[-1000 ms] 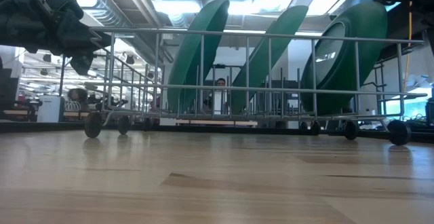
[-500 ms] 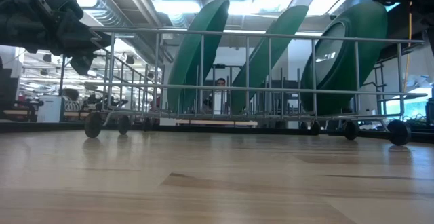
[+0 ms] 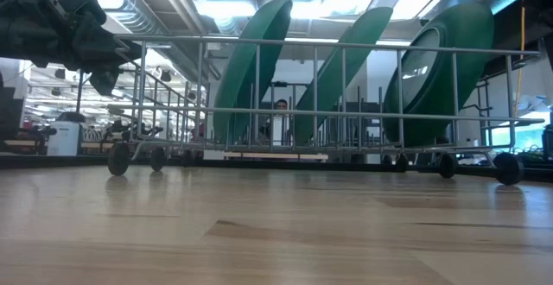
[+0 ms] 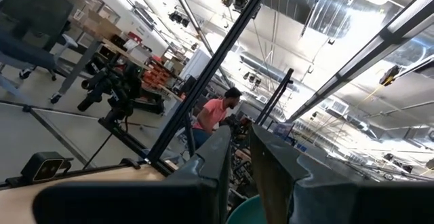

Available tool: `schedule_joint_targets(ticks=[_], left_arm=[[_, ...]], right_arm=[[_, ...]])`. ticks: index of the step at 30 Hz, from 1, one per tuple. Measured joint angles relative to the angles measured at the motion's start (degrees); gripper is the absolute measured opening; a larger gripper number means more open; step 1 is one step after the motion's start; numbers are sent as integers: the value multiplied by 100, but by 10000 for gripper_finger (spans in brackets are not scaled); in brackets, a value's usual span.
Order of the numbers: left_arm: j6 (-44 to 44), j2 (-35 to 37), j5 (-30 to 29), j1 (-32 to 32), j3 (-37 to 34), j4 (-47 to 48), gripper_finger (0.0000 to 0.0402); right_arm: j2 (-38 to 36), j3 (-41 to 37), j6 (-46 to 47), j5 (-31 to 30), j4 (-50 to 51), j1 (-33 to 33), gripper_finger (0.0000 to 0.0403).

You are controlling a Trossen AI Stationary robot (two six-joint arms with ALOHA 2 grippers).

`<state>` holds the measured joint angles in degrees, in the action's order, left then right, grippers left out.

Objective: Sort dishes
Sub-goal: Return to Home Position

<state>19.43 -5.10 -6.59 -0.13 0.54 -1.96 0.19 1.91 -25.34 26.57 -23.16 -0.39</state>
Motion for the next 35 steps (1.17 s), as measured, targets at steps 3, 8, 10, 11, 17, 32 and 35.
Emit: schedule_joint_targets(ticks=[3,8,10,11,17,32,35], left_arm=[[-49,0,0,0,0,0,4],[0,0,0,0,0,0,4],[-44,0,0,-1,0,2,4],[-56,0,0,-1,0,2,4],[3,0,0,1,0,2,4],[-26,0,0,-1,0,2,4],[2,0,0,-1,0,2,4]], right_arm=[[0,2,0,1,31,-1,62],[0,9,0,0,52,-1,62],[0,10,0,2,55,-1,62],[0,11,0,0,52,-1,62],[0,15,0,0,55,-1,62],[0,24,0,2,52,0,62],[0,24,0,2,55,1,62]])
